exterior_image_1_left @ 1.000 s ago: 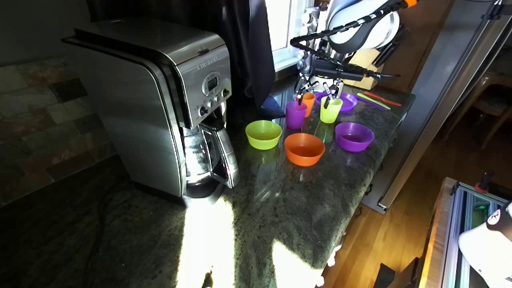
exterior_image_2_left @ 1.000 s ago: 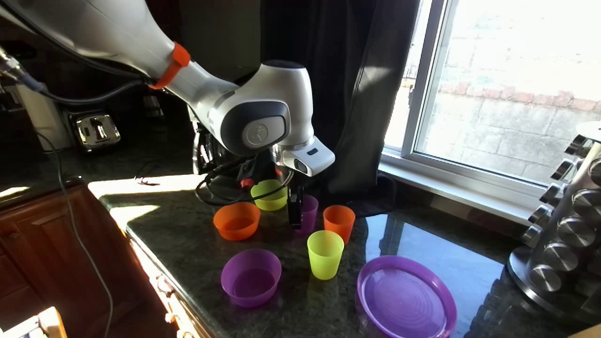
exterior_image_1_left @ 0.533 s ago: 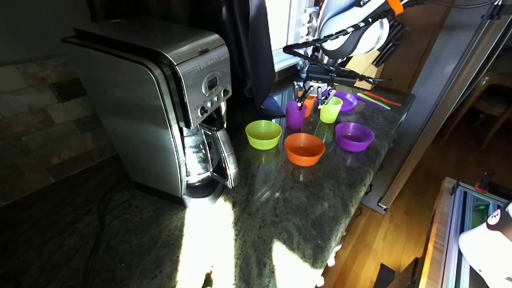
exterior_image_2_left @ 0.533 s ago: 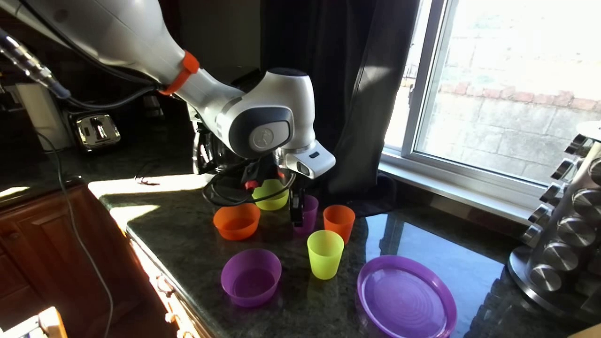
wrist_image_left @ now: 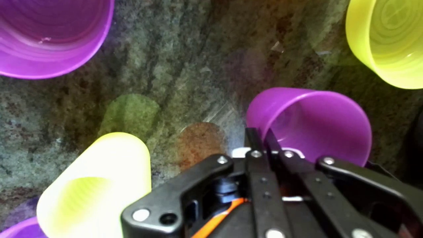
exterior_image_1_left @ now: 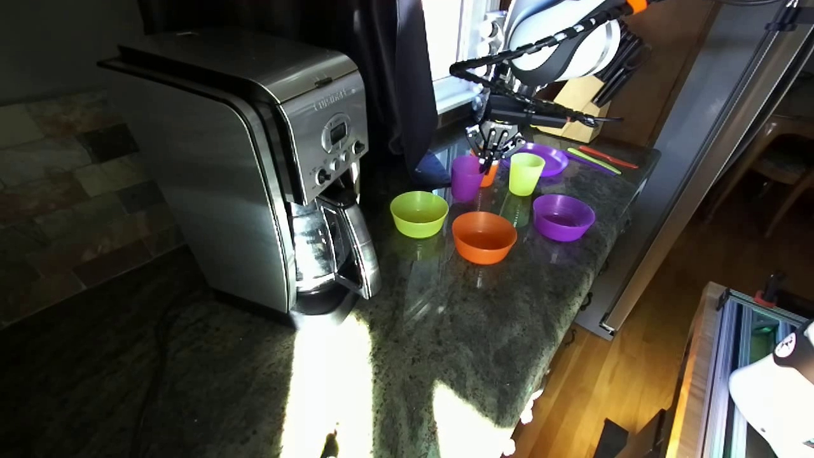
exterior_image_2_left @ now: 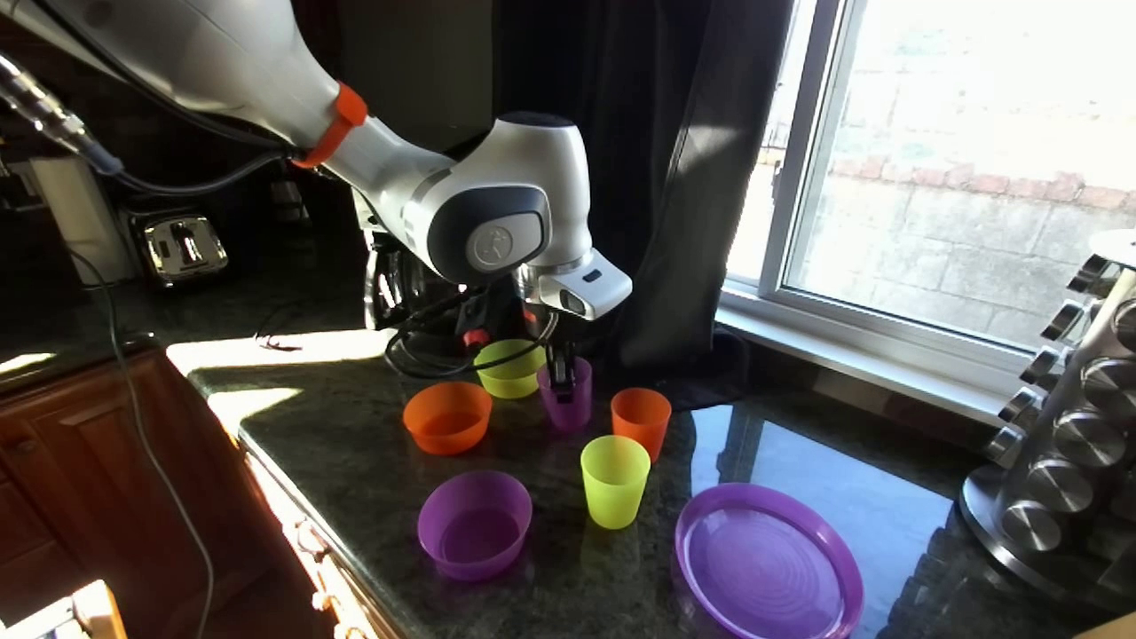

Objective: Unstack the bows and then stack the cups on the table

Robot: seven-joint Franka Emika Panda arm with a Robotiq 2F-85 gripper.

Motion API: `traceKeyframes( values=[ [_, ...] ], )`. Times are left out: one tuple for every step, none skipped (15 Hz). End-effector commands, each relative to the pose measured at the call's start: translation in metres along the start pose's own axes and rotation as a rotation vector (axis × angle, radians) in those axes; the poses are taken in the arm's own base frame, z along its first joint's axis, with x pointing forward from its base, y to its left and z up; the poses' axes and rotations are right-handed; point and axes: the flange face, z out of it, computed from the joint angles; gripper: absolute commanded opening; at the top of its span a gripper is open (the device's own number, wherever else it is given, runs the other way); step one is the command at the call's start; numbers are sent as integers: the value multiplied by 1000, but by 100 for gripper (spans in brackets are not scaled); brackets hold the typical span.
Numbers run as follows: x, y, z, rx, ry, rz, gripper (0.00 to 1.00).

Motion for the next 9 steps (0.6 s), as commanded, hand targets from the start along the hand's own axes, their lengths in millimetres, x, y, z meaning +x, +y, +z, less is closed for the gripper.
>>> traceKeyframes(
  values=[
    [-1,12,-29,31,15,-28,1],
    [1,15,-38,38,26,-33,1],
    [2,19,-47,49,39,-36,1],
    [3,24,-57,59,53,-35,1],
    [4,29,-66,71,66,-30,1],
    [6,34,-76,83,79,-24,1],
    [7,39,-85,97,92,-15,1],
    [8,44,-93,111,101,-7,1],
    [10,49,-101,124,109,4,1]
  ],
)
